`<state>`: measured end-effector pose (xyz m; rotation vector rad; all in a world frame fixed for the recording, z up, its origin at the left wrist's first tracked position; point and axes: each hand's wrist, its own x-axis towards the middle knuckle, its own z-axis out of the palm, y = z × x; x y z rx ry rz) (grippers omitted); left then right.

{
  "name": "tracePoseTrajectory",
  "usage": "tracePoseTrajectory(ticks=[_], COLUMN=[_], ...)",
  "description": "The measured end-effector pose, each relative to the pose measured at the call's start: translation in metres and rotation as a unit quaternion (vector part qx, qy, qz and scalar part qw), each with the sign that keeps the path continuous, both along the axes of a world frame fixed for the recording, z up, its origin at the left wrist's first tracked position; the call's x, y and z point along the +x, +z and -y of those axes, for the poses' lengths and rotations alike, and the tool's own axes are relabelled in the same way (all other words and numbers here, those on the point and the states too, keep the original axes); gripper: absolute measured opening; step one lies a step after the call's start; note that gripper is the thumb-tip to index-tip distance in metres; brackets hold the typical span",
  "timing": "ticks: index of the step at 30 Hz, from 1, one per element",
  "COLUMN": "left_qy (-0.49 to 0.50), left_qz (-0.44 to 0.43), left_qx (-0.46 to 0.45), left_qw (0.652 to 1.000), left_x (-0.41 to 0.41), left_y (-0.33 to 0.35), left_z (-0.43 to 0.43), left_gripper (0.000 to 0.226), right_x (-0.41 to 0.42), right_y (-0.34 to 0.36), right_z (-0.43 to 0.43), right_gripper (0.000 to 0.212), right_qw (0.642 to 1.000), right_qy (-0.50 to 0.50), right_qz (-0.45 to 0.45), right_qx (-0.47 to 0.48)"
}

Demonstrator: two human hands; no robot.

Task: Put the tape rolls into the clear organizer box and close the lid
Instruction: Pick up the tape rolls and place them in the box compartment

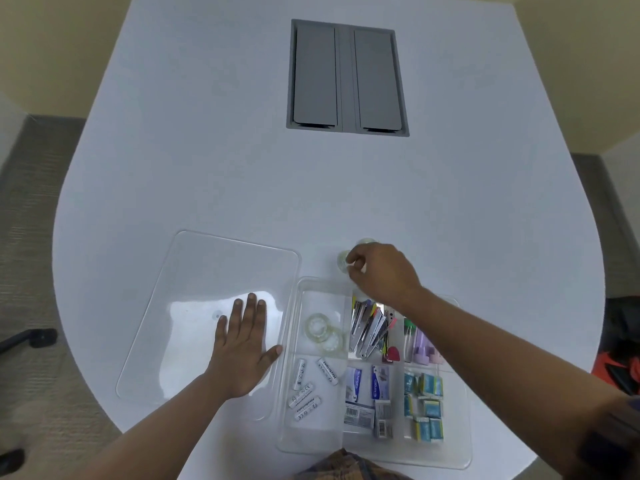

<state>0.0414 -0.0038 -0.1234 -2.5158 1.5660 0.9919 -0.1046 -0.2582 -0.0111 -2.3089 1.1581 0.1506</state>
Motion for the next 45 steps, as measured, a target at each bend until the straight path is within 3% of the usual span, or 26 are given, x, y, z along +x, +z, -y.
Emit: tracePoseTrajectory(ticks=[4,9,11,20,26,31,36,45], left_qy=[0.003,0.003,0.008,0.028,0.04,0.027,0.021,0.022], left_qz=[0.005,0.012,0.007,0.037,0.027,0.032,0.031,0.027], left_qx=[-0.005,-0.003,-0.004,-0.07,-0.09,-0.069,-0.059,-0.061], left_qw=[1.0,1.0,1.0,0.996,0.995,0.997,0.998,0.998], left_x=[0.0,0.0,-0.001,-0.008,-0.009,-0.006,-0.005,-0.005], left_y=[-0.003,-0.002,-0.001,0.006,0.007,0.006,0.004,0.006], left_z=[-0.001,-0.001,0.0,-0.005,-0.006,-0.001,0.002,0.003], left_gripper=[0.095,0.095,0.095,0.084,0.082,0.085,0.086,0.087], right_x=[-0.003,-0.01,-0.012,-0.019,-0.024,-0.035,-0.039,-0.021], right_y=[-0.019,-0.037,-0.042,-0.05,-0.023,0.004,-0.001,-0.023], right_z=[0.034,0.05,0.051,0.048,0.033,-0.016,-0.064,-0.081], right_gripper=[0.025,0.066,0.071,0.054,0.041,0.025,0.02,0.021], right_qw=[0.999,0.997,0.995,0.995,0.998,0.996,0.995,0.983], right_qy=[-0.036,-0.004,0.015,-0.021,-0.056,-0.015,0.081,0.161], right_qz=[-0.014,-0.081,-0.094,-0.086,0.022,0.083,0.05,-0.064], right_qx=[0.004,-0.007,-0.008,-0.05,-0.025,-0.033,-0.018,-0.066])
